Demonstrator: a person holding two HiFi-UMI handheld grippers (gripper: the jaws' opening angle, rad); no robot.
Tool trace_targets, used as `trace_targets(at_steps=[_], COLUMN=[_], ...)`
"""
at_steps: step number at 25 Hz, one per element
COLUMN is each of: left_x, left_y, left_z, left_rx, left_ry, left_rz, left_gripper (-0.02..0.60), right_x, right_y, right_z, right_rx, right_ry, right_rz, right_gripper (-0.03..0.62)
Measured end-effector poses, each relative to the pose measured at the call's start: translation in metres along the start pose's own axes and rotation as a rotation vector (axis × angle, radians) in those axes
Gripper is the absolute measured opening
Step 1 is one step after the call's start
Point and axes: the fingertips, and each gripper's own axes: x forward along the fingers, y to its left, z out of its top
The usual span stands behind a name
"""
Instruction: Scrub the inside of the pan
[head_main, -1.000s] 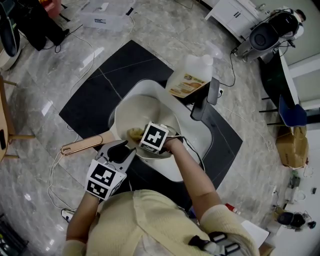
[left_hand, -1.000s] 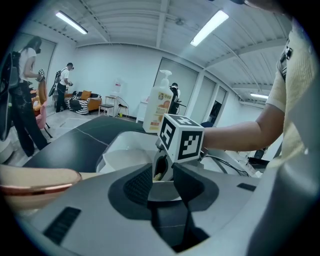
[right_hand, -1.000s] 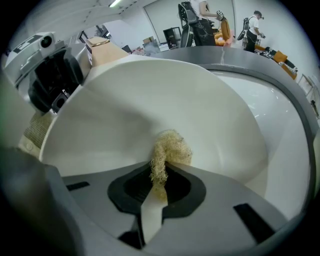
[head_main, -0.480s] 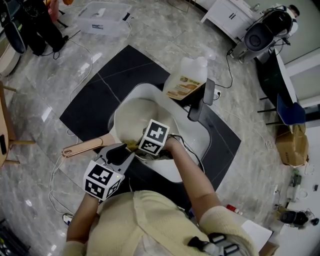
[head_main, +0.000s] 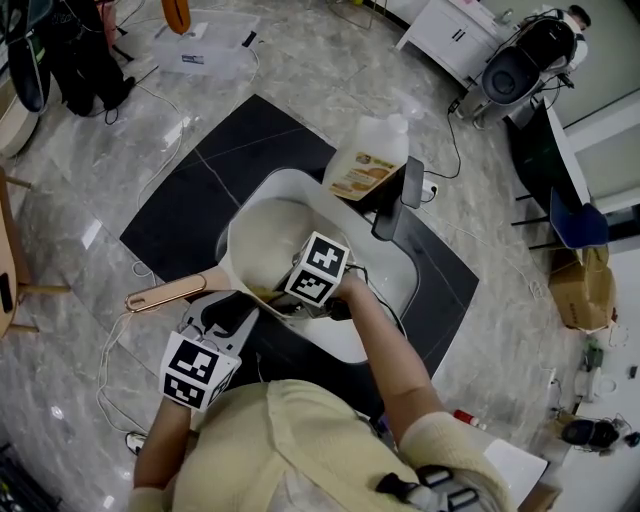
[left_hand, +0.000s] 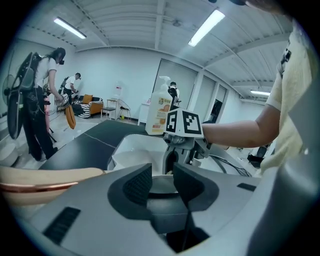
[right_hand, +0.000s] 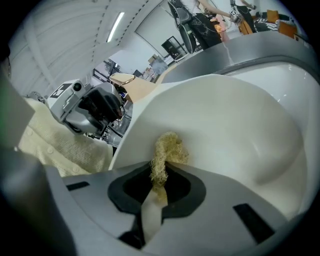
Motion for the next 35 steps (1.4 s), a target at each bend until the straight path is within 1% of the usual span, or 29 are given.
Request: trace_targets(at_steps=[8,13,22,27,32,35], left_x=[-0.009,-0.015,-0.024,-0.029,-0.036,-0.038], left_y=[0.001,0.001,0.005,0.005,0.007,0.010], left_z=[0.003,0.010,0.020,0.031,0.044,0.052], left_rx=[-0.002,0.012,0.012,-0.026,-0.050,-0.070], left_ry=[-0.013,-0.035,-0.064,-0.111,-0.154,-0.177], left_rz=[0.007,0.022,0.036,0.024,0.022,0.014], left_gripper=[0.132,0.132,0.132,0.132,0.132,0.132], right_x=[-0.014,-0.028,-0.066,-0.088,-0.107,-0.122], right_y=[0.011,0.017,0.042,0.060,0.081,0.089], right_z=[0.011,0.023,0.049,0.058,0.056,0.056], right_rx=[0.001,-0.021,-0.056,-0.059,-0.054,-0.041], right_ry=[-0.088,-0.151,-0.354,-0.493,-0.605,-0.692], right_rz=[0.003,-0.028,-0.037,-0.044,-0.024,-0.018], right_gripper=[0.055,0.055,0.055,0.055,0.055,0.055])
